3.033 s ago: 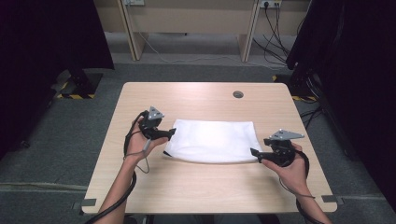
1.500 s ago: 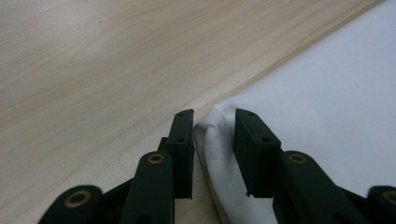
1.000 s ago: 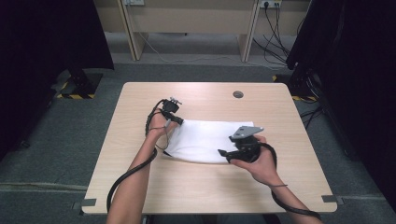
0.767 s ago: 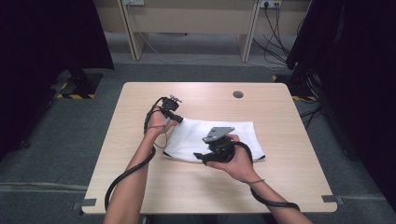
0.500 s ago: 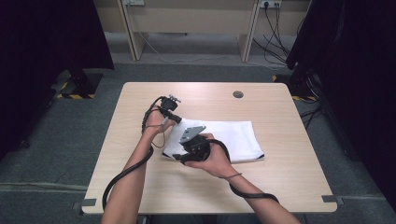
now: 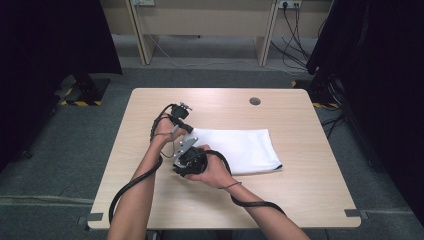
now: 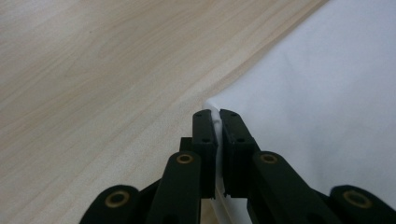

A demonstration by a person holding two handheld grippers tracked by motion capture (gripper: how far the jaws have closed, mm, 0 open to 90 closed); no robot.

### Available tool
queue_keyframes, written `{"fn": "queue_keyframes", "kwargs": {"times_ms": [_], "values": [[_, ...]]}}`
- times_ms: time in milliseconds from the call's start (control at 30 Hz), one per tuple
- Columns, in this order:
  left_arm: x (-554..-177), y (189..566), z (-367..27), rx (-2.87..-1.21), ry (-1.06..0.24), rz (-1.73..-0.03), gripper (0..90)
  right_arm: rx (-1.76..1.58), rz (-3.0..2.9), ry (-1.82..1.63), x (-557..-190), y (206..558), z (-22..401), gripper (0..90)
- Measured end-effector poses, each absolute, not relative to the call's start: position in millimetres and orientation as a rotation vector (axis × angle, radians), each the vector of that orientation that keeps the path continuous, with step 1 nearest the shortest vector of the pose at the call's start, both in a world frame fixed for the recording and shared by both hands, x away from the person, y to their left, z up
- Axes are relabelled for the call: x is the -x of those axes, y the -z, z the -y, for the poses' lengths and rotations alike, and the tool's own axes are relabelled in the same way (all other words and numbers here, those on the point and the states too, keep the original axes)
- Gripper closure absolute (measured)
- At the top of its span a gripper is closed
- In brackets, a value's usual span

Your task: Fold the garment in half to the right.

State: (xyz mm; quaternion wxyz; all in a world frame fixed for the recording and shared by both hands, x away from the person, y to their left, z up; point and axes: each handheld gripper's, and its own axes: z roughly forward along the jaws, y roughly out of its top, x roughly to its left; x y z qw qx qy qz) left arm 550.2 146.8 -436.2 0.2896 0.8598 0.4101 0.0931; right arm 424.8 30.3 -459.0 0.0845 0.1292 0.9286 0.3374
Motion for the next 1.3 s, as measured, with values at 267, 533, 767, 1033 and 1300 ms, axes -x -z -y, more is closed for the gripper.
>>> {"fn": "queue_keyframes", "kwargs": {"times_ms": [267, 533, 767, 1033, 1300], "values": [[-550.9, 438.7, -148.7, -2.294, -0.249, -1.093, 85.1, -0.424, -2.767, -0.993, -431.2, 468.6, -32.2, 62.1], [-551.3, 441.7, -151.1, -2.306, -0.234, -1.105, 85.1, -0.441, -2.728, -1.016, -428.1, 471.5, -32.9, 80.0], [-549.0, 439.5, -152.7, -2.301, -0.236, -1.113, 85.2, -0.528, -2.716, -1.066, -427.1, 470.5, -31.1, 84.9], [-549.7, 418.4, -151.4, -2.300, -0.259, -1.116, 85.2, -0.588, -2.687, -1.218, -431.0, 446.1, -19.5, 85.0], [-548.2, 396.9, -151.4, -2.310, -0.284, -1.127, 85.2, -0.618, -2.636, -1.345, -431.1, 422.6, -11.3, 85.2]]}}
